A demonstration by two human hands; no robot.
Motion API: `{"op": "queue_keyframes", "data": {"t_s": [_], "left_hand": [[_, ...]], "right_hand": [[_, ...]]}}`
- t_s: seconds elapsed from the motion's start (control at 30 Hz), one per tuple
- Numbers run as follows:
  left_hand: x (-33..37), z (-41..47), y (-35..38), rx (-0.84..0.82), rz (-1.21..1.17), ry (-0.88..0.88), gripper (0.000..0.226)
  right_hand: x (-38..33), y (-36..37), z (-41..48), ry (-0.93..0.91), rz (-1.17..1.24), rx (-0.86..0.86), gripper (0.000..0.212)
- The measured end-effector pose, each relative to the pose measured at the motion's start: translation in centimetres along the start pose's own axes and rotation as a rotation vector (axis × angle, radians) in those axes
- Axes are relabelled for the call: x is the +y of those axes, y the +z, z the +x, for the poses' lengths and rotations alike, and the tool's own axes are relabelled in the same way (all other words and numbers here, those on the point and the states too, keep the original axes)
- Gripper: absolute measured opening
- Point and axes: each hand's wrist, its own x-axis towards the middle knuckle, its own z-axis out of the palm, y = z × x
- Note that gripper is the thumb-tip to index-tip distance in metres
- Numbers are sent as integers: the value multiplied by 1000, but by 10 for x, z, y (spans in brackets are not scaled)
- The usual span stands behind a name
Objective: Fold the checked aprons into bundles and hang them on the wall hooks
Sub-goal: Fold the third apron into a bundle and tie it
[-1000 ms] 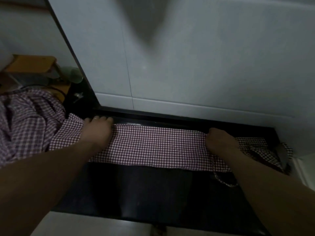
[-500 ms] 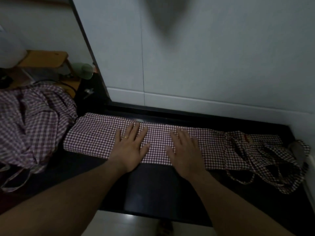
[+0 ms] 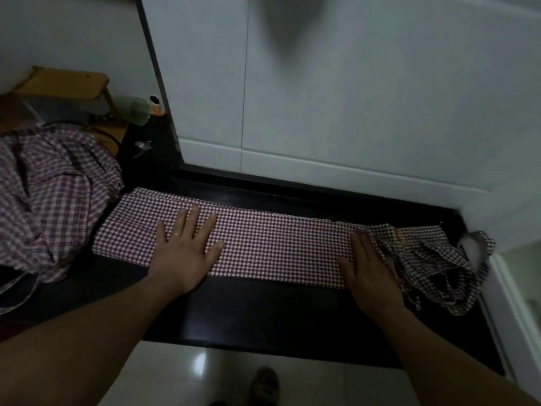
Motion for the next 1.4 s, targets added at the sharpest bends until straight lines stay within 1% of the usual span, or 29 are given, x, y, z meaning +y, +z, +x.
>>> {"op": "queue_keyframes", "data": {"t_s": [0.03,0.07,0.1,0.2,0.23,0.27,0.3,0.33,0.4,0.43,0.47,0.5,0.57,0.6,0.67,0.73,0.8,0.83,0.9,0.97,1.0,1.07,1.1,1.17,1.23,1.3,1.33,1.4], "left_hand": [[-4,-2,-1,-11,-4,3,75],[-5,-2,-3,-26,0,10,74],[-3,-1,-4,-43,5,7,74],[7,-3,-3,-61,1,-29,72],[9,-3,-3,-54,1,-34,72],[10,-4,-2,-64,2,-38,72],[11,-5,-3,-79,7,-38,72],[11,-5,-4,-92,12,-43,72],[13,-6,-5,-81,14,-64,70],[21,-5,-6,-25,-1,-55,70],[30,-7,-7,36,-18,-29,70],[44,-8,-8,80,-34,33,70],[81,-6,-7,115,-48,226,68],[109,-3,-5,79,-56,330,68],[161,5,-4,-33,-60,469,68],[209,13,1,-152,-38,522,68],[243,19,7,-252,27,506,70],[250,23,9,-268,77,496,71],[250,26,13,-271,139,477,71],[239,28,11,-263,158,447,70],[235,29,8,-269,167,440,70],[230,31,2,-286,160,433,71],[233,33,-4,-283,159,424,69],[245,41,-15,-228,165,414,65],[264,52,-27,-178,174,409,62],[277,60,-30,-182,166,390,59],[281,61,-30,-198,164,376,60],[282,59,-26,-213,175,354,63]], "right_hand": [[-1,-5,-6,-12,25,-7,69],[-3,-11,-11,-28,60,-18,55],[-3,-10,-8,-19,103,-34,46],[-23,-17,-1,93,132,28,61],[-27,-13,0,102,142,-4,66],[-29,-12,0,119,162,-86,70],[-28,-11,1,125,197,-133,71],[-27,-12,0,129,238,-127,71],[-27,-22,-7,112,267,-32,65],[-23,-30,-13,69,233,-12,62],[-20,-32,-22,3,191,-27,60],[-15,-31,-30,-51,159,-65,59],[-4,-31,-43,-60,151,-109,59],[8,-30,-46,-28,160,-89,59],[28,-27,-44,22,132,-25,59],[47,-31,-39,44,118,0,58],[73,-35,-35,28,101,27,54],[86,-38,-30,34,86,30,51],[119,-38,-20,138,98,32,49],[142,-46,-13,230,127,-9,47],[150,-49,-12,234,163,-32,48],[153,-52,-11,177,291,-144,48],[151,-56,-10,147,326,-177,42],[149,-62,-8,126,360,-136,22],[145,-75,1,169,356,-5,31],[147,-82,14,189,293,102,35],[147,-83,20,178,268,86,38],[146,-79,33,144,240,-44,53]]}}
